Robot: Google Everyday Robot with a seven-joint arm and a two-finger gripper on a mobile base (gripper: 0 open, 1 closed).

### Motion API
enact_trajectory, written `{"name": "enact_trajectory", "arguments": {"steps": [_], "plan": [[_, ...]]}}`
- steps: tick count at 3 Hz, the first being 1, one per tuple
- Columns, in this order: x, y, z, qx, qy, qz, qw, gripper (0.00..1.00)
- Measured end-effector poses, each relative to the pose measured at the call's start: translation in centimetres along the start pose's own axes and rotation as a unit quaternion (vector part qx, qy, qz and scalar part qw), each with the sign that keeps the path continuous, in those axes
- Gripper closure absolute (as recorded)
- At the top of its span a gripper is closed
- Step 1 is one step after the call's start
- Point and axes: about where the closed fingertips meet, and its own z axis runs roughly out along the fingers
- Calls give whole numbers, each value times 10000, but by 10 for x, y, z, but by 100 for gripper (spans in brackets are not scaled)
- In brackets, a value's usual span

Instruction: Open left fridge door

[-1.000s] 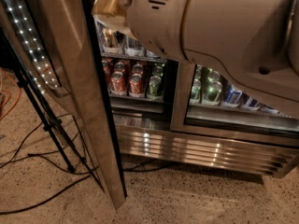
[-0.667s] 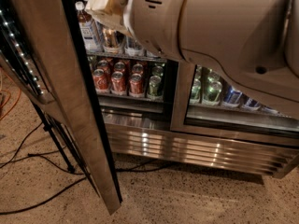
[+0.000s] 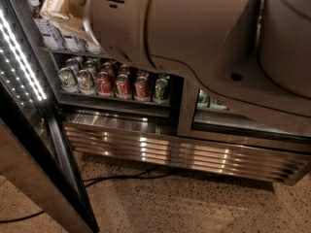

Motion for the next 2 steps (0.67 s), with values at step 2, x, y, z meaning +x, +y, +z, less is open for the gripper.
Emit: {"name": "enact_trajectory", "arguments": {"steps": [2], "plan": [[0,0,0,1,0,1,10000,100]]}}
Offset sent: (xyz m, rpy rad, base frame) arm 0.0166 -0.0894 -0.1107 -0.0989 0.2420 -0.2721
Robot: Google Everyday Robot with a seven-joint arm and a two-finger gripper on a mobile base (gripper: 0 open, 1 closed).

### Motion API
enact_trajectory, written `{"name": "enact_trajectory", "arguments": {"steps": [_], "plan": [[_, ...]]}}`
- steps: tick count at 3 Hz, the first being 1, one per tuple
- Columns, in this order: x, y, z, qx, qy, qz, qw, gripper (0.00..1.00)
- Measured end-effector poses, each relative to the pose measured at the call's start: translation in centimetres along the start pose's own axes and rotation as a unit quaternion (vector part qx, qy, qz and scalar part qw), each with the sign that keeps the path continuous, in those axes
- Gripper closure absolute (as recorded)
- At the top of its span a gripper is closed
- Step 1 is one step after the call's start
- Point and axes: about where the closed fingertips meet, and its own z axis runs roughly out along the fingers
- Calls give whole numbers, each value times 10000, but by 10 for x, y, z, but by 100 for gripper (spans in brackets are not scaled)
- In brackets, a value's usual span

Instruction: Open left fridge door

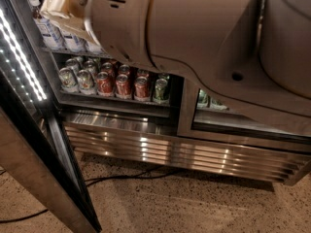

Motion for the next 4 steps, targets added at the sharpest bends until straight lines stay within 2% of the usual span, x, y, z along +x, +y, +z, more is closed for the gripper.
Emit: {"name": "enact_trajectory", "arguments": {"steps": [1,2,3,4], "plan": [[5,-36,-17,549,-112,265,9981,100],[14,-94,-47,1405,-287,696,9872,100],[23,-91,-45,1512,-186,718,9857,100],[23,-91,-45,1512,-186,718,9857,100]]}}
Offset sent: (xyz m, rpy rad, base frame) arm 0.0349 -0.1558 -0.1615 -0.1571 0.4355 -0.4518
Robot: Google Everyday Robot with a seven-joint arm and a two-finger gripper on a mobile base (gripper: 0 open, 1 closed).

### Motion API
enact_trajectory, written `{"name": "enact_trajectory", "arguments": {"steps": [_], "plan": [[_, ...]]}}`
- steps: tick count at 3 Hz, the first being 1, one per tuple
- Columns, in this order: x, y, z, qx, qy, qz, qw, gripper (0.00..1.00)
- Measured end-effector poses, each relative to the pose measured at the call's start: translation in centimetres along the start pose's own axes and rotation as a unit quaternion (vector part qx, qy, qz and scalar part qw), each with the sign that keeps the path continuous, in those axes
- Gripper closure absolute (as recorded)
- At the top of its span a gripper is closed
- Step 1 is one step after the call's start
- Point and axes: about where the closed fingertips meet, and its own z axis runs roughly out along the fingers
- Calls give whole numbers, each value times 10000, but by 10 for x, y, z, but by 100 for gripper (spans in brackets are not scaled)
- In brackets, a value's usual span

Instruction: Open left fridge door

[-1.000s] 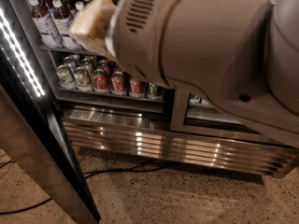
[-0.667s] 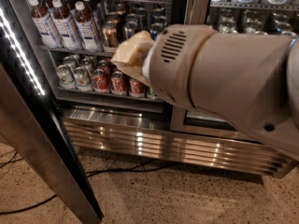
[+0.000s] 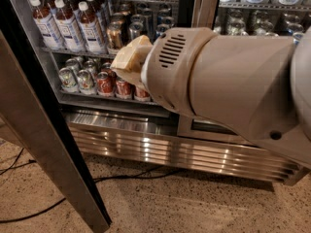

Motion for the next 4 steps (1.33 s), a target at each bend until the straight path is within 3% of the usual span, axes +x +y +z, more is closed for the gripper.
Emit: {"name": "enact_trajectory", "arguments": {"steps": [4], "plan": [[0,0,0,0,0,0,10000,100]]}}
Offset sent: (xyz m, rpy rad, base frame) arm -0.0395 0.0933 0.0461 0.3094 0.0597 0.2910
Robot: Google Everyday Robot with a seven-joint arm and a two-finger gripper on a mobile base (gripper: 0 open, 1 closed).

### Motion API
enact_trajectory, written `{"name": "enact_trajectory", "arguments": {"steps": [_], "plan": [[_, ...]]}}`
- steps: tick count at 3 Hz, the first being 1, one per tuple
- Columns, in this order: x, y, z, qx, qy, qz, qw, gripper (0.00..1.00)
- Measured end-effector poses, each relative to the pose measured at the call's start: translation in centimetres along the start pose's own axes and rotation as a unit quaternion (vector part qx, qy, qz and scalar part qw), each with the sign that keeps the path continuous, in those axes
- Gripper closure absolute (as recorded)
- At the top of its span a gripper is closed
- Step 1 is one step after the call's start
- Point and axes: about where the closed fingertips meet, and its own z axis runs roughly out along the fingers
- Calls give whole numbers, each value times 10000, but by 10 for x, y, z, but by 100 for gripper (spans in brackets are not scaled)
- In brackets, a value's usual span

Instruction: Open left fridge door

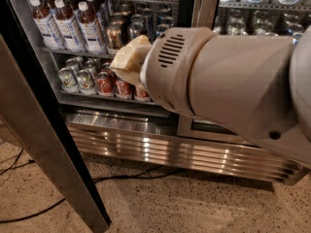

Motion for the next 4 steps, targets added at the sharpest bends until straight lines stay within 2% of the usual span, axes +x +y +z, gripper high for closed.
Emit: {"name": "enact_trajectory", "arguments": {"steps": [1,2,3,4], "plan": [[27,-26,22,188,156,42,9997,100],[81,-104,63,744,508,272,9956,100],[124,-173,80,1268,791,502,9875,100],[154,-223,84,1663,962,653,9792,100]]}}
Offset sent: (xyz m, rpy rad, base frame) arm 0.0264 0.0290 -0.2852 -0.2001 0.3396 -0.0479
